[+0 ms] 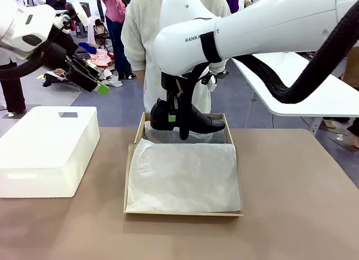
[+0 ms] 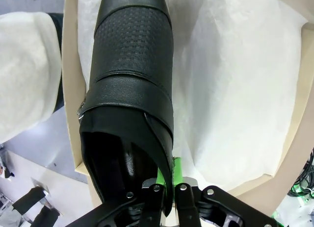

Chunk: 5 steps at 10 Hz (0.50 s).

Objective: Pack the shoes into the box.
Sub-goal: Place the other shoe of the Shoes into the Shoes Box.

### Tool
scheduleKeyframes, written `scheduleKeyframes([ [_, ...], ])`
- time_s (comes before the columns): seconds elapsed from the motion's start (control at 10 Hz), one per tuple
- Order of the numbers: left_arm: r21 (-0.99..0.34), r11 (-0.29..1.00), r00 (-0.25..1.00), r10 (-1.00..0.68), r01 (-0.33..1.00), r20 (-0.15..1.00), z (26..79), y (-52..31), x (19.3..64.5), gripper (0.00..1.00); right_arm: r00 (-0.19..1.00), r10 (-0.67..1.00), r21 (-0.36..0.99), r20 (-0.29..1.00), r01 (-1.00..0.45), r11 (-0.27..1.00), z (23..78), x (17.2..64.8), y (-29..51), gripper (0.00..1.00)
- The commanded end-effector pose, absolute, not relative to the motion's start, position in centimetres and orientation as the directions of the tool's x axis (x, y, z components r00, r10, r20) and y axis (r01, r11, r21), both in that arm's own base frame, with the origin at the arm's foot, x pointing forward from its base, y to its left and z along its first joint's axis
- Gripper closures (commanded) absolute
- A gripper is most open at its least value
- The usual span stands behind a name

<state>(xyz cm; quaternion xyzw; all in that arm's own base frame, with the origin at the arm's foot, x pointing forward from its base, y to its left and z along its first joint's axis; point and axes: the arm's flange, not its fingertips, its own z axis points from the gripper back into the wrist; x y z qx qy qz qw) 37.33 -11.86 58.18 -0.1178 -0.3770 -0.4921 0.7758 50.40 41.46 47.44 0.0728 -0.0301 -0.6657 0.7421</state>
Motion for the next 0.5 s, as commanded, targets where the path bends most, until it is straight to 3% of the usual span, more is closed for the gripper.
scheduleKeyframes([
  [0.0,0.185,0.474,0.217,-0.671,0.861,0.709,58.1,-11.7,37.5,0.0,0.066,-0.996,0.158,-0.058,0.986,0.056,47.2,50.6,41.9,1.0],
  [0.4,0.185,0.474,0.217,-0.671,0.861,0.709,58.1,-11.7,37.5,0.0,0.056,-0.997,0.131,-0.053,0.99,0.048,45.3,51.0,42.4,1.0],
])
